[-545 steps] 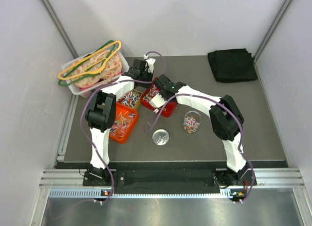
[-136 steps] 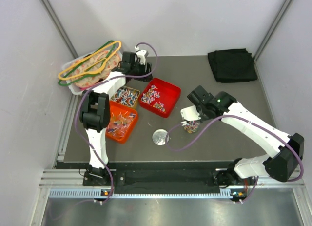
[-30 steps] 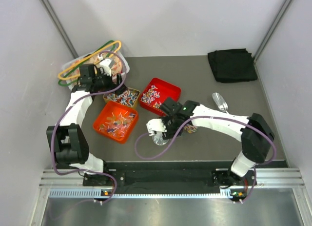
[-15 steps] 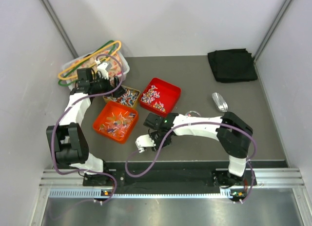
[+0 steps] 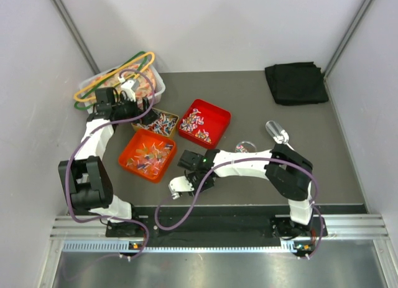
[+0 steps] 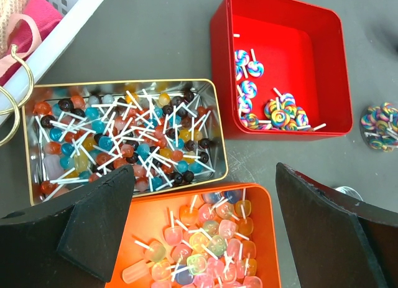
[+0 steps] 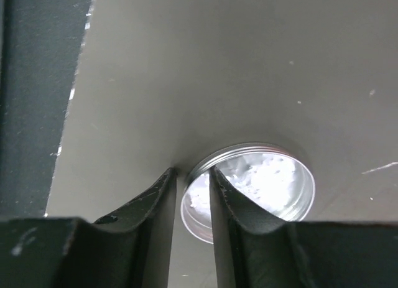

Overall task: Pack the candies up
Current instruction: Pick up the bottle lid at the center of the board.

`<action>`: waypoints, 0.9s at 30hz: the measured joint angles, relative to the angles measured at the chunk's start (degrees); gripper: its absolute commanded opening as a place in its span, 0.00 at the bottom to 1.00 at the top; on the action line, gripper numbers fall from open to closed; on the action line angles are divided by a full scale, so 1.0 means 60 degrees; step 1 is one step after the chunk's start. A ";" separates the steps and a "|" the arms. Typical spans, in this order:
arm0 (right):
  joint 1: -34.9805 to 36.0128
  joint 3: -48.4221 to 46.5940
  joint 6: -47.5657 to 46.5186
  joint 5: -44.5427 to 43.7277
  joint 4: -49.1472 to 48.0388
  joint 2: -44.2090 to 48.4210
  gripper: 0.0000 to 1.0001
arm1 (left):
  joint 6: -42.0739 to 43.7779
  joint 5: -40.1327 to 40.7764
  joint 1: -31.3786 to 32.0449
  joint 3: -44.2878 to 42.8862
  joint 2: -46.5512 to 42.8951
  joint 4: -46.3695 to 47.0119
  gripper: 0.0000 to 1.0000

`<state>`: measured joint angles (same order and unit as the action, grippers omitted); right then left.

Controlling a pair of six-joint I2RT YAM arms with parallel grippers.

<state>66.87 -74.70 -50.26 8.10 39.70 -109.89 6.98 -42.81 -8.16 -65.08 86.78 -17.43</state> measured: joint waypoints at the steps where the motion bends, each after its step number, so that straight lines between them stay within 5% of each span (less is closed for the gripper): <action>1: 0.0007 0.0000 0.0040 -0.0062 -0.0040 0.0000 0.15 | 0.0004 -0.0011 -0.0007 0.0011 0.0000 0.0018 0.99; 2: 0.0015 0.0000 0.0066 -0.0124 -0.0095 -0.0004 0.00 | 0.0004 -0.0015 -0.0011 0.0022 0.0000 0.0029 0.99; 14: -0.0095 -0.0339 0.0634 -0.0517 0.0084 -0.0015 0.00 | 0.0076 -0.0645 -0.0029 0.0382 0.0000 0.0211 0.99; 20: -0.1228 -0.1683 0.1075 0.1322 0.1446 0.1381 0.00 | 0.0142 -0.2422 -0.0044 0.0481 0.0350 0.0375 0.99; 27: -0.4182 -0.3971 0.1370 0.5213 0.2692 0.3268 0.00 | 0.1555 -0.5115 -0.0044 0.0280 0.1118 -0.0481 0.99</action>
<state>41.78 -98.52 -42.04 39.38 55.86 -90.28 16.32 -73.49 -8.43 -63.40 93.49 -20.32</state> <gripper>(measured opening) 0.007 0.989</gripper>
